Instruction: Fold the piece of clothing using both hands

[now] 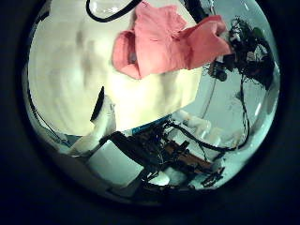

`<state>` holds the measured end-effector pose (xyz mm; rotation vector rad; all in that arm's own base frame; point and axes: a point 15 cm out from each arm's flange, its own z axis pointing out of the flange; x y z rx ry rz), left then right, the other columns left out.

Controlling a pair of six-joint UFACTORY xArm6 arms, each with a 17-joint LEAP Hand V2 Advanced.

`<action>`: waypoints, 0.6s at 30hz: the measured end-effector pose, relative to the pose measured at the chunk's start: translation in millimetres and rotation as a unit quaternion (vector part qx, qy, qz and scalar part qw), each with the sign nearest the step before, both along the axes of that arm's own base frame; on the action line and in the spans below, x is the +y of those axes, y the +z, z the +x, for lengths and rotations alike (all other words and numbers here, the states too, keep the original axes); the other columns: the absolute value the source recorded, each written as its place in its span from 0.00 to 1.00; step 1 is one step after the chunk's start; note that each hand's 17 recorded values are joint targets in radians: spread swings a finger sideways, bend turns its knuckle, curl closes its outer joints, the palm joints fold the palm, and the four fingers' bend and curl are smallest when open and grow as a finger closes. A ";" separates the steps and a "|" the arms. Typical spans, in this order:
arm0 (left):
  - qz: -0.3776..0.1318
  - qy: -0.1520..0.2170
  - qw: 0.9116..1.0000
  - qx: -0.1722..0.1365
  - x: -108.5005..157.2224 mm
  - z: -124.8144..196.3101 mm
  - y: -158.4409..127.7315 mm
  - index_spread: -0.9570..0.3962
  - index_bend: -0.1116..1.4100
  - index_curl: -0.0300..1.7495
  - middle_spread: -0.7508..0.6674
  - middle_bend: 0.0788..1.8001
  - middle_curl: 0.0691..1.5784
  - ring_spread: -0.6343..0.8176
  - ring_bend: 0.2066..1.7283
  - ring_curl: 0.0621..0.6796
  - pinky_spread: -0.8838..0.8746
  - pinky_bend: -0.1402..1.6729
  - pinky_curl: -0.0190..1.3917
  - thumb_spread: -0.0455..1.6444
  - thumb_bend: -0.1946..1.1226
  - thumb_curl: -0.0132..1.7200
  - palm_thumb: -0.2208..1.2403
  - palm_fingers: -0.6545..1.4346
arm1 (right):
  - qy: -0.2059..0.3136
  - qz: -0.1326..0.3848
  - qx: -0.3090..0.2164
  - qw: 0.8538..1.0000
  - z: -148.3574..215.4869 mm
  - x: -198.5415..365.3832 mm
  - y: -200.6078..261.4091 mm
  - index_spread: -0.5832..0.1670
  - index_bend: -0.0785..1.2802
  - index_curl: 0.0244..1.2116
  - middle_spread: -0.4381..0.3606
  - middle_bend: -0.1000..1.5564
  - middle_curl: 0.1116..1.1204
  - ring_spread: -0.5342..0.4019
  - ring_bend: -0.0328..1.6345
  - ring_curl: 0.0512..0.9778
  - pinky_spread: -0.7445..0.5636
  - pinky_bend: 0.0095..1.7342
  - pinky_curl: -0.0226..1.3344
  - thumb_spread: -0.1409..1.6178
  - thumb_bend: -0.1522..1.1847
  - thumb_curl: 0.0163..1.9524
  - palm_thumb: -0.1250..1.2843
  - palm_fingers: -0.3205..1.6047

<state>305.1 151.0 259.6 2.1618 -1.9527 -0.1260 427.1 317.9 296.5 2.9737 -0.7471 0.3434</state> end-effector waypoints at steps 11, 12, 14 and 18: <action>-0.009 0.020 1.000 0.003 22.3 -27.7 -6.6 0.84 0.18 0.19 0.77 0.06 0.15 0.79 0.20 0.24 0.76 0.27 0.24 0.67 0.13 0.24 0.62 0.33 | -0.003 0.125 0.062 0.990 1.2 94.7 -38.4 0.49 0.87 0.59 0.42 0.86 0.57 0.36 0.84 0.58 0.35 0.67 0.58 0.68 0.09 0.45 0.76 0.77; -0.010 0.021 1.000 0.003 22.7 -28.3 -6.3 0.84 0.18 0.19 0.77 0.06 0.15 0.79 0.20 0.24 0.76 0.27 0.24 0.67 0.13 0.24 0.62 0.33 | -0.007 0.129 0.067 0.989 3.6 94.2 -40.0 0.48 0.86 0.59 0.42 0.85 0.57 0.36 0.83 0.58 0.34 0.67 0.58 0.69 0.09 0.44 0.75 0.76; -0.010 0.022 1.000 0.003 22.9 -28.9 -5.8 0.84 0.18 0.19 0.77 0.06 0.15 0.79 0.20 0.24 0.76 0.27 0.24 0.68 0.13 0.24 0.62 0.33 | -0.011 0.132 0.070 0.989 7.8 90.9 -40.9 0.43 0.78 0.58 0.39 0.82 0.54 0.33 0.80 0.55 0.27 0.64 0.54 0.71 0.10 0.42 0.72 0.71; -0.008 0.022 1.000 0.000 22.9 -29.8 -3.2 0.84 0.18 0.19 0.77 0.06 0.15 0.79 0.20 0.24 0.76 0.27 0.24 0.68 0.13 0.25 0.62 0.33 | -0.032 0.130 0.072 0.988 22.4 69.6 -45.2 0.37 0.60 0.55 0.36 0.75 0.52 0.29 0.77 0.54 0.18 0.64 0.52 0.73 0.10 0.40 0.72 0.52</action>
